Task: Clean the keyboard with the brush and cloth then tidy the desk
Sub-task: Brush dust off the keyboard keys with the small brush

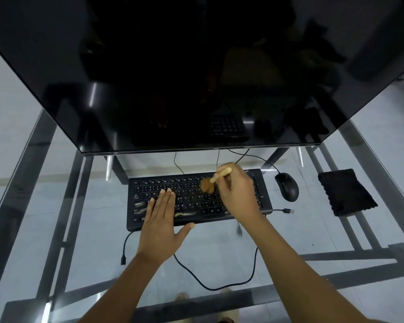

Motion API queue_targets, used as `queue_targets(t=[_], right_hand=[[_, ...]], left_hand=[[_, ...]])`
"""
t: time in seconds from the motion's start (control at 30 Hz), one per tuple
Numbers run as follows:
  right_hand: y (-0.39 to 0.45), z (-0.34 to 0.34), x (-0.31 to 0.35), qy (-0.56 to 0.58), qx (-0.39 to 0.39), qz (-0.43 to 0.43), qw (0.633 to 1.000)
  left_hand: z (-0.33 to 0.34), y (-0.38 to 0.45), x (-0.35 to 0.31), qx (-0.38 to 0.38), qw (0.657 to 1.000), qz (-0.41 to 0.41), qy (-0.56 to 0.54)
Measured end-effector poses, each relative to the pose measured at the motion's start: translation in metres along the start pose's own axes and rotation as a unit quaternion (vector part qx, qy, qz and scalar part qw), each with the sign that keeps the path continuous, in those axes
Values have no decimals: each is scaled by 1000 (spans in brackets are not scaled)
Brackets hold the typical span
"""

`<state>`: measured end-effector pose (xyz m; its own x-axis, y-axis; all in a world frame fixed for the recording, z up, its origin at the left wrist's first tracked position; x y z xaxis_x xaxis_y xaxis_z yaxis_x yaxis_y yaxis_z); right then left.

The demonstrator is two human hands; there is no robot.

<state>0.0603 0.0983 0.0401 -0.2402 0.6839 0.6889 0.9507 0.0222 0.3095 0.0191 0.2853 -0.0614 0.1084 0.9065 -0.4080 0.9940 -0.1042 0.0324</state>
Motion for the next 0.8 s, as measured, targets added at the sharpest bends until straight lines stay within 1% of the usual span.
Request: queue_targets(t=[0.03, 0.07, 0.1, 0.13, 0.17, 0.2, 0.23, 0.27, 0.3, 0.33, 0.4, 0.43, 0.47, 0.5, 0.53, 0.57, 0.6, 0.63, 0.67, 0.7, 0.77, 0.8], right_hand=[[1, -8, -1, 7, -34, 0, 999], [2, -10, -1, 29, -39, 4, 999], [4, -5, -2, 51, -10, 14, 999], [5, 5, -1, 70, 45, 21, 996], [4, 12, 2, 60, 86, 19, 994], [4, 13, 4, 42, 84, 6, 996], [7, 7, 7, 22, 46, -10, 999], [8, -2, 7, 25, -3, -8, 1000], [9, -8, 4, 40, -33, 8, 999], [9, -7, 1, 75, -30, 36, 996], [5, 11, -5, 103, 63, 83, 989], [2, 14, -5, 68, 82, 78, 991], [2, 9, -6, 36, 56, 65, 996], [3, -2, -6, 6, 2, 53, 999], [3, -11, -8, 11, -35, 53, 998], [3, -13, -11, 30, -35, 62, 997], [3, -8, -12, 67, 0, 82, 994], [0, 2, -12, 98, 60, 103, 988], [-5, 9, -10, 95, 104, 112, 984], [-6, 10, -10, 72, 110, 106, 986], [-3, -9, -9, 21, 18, 87, 996], [-2, -17, -9, 28, -9, 84, 996]], left_hand=[[-1, 1, -1, -1, 1000, -2, -2], [-1, 1, -2, -3, 1000, -4, -3], [-2, 1, -2, -4, 1000, -6, -3], [-2, 1, -1, -3, 1000, -7, -1], [-2, 0, -1, -2, 1000, -8, 2], [-1, -1, 0, -2, 1000, -8, 4], [-1, -2, 0, -1, 1000, -9, 4], [-1, -2, 0, 1, 1000, -9, 6], [-1, -2, 0, 2, 1000, -9, 8], [-1, -2, 0, 2, 1000, -9, 10], [0, -2, 1, 8, 1000, -7, 14], [1, -3, 2, 12, 1000, -6, 16], [2, -3, 3, 15, 1000, -5, 18], [2, -4, 3, 18, 1000, -4, 19], [3, -4, 3, 19, 1000, -3, 18], [2, -4, 2, 20, 1000, -4, 18], [2, -3, 3, 20, 1000, -4, 19], [3, -3, 3, 21, 1000, -4, 21], [3, -4, 3, 21, 999, -5, 23], [3, -4, 2, 22, 999, -7, 27], [3, -5, 0, 24, 999, -9, 31], [3, -5, -1, 23, 999, -9, 30]])
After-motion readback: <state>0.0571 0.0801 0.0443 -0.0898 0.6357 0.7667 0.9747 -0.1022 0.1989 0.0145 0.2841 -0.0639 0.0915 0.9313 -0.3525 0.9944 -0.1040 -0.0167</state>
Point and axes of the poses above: each hand's wrist, its own y-axis towards the middle knuckle, its own z-axis out of the palm, x = y × z, the point moved 8 cm from there along y, towards the middle knuckle, and after that the axes turned 11 degrees about -z, right-handed, at the moved point
